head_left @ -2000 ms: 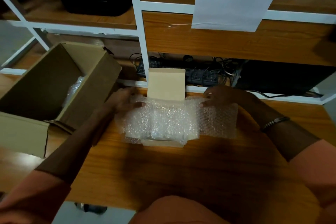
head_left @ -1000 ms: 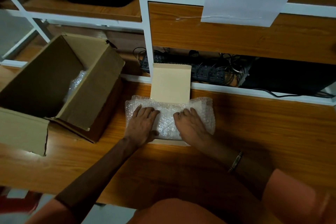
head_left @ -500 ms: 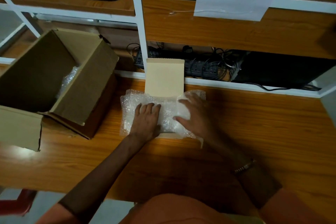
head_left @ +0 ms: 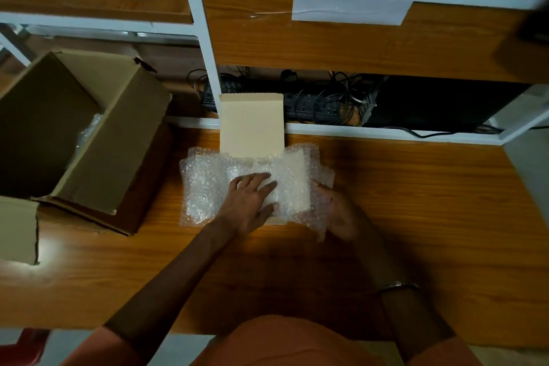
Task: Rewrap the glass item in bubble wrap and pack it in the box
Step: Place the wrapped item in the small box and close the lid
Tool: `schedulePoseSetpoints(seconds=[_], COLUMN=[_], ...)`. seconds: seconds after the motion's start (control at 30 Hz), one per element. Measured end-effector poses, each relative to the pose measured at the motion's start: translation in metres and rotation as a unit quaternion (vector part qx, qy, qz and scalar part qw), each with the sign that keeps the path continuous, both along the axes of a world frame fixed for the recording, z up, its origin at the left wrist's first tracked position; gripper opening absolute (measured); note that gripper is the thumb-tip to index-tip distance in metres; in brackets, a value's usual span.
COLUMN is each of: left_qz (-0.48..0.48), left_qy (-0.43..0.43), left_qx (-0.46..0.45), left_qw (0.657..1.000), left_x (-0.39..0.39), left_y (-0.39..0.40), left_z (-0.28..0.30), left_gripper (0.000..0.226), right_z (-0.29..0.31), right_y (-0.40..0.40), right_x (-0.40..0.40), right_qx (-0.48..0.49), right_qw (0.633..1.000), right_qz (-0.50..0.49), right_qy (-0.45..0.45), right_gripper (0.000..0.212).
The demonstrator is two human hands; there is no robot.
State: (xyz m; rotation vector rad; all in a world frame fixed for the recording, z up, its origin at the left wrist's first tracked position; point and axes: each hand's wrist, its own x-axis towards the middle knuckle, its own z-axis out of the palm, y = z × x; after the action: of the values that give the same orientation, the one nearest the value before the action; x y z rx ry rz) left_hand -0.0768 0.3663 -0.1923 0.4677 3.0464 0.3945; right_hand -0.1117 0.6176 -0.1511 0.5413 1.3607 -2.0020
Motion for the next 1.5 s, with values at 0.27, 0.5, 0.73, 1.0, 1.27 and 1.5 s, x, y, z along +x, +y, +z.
schedulePoseSetpoints(seconds=[0.27,0.5,0.73,1.0,1.27,1.5], left_qz=[-0.003,0.026,0.147,0.102,0.078,0.055], left_qy=[-0.031,-0.030,0.104,0.035,0.000,-0.005], left_qx=[0.033,0.106,0.099,0.197,0.143,0.095], left_qw=[0.999,0.994,0.979,0.974,0.987,0.994], left_x=[-0.005,-0.002,0.003,0.015,0.006,-0.002], left_y=[-0.009,-0.022,-0.051,-0.031,-0.018,-0.008], left_z=[0.002,0.016,0.035,0.040,0.024,0.022], left_gripper=[0.063,0.057,0.046,0.071,0.071,0.057], right_z=[0.041,0.078,0.051,0.059,0.032,0.026], right_y=[0.000,-0.071,-0.132,-0.122,-0.062,-0.052], right_x=[-0.023,-0.018,-0.005,-0.016,-0.028,-0.028], right_qx=[0.119,0.371,0.467,0.296,0.427,0.405], right_qw=[0.983,0.864,0.780,0.909,0.869,0.870], right_qz=[0.066,0.187,0.263,0.229,-0.015,-0.009], right_qy=[0.127,0.283,0.324,0.183,0.249,0.282], right_gripper=[0.035,0.050,0.072,0.069,0.072,0.021])
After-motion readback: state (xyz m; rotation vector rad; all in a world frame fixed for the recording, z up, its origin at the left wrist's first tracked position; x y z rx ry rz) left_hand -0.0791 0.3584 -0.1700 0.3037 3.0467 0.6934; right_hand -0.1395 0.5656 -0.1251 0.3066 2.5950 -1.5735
